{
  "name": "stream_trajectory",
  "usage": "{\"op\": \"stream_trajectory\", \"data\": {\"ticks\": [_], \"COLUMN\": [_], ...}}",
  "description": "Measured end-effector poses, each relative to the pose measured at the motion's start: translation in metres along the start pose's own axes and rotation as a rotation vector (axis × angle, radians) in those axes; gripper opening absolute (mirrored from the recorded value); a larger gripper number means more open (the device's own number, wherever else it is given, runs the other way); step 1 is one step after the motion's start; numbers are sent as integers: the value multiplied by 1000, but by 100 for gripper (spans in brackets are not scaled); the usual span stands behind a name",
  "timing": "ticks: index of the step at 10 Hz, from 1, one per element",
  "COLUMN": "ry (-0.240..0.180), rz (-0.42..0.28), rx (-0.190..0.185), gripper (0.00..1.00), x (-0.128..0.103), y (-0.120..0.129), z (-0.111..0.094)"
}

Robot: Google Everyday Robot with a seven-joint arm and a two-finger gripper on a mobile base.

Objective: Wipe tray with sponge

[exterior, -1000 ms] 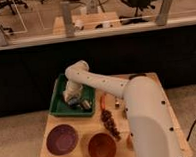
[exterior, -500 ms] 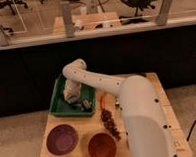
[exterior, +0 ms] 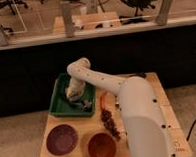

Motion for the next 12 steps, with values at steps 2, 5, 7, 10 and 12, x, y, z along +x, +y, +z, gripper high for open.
{"op": "stream_trajectory", "data": {"ticks": [2, 5, 7, 10, 12], "ry": [-1, 10, 21, 36, 50], "rz": [25, 121, 156, 156, 119], "rx": [8, 5, 2, -12, -14], "gripper": [0, 0, 0, 0, 0], "x": [0, 0, 3, 17, 39], "y": [2, 37, 44, 35, 9], "z": [0, -11, -17, -17, -9]}}
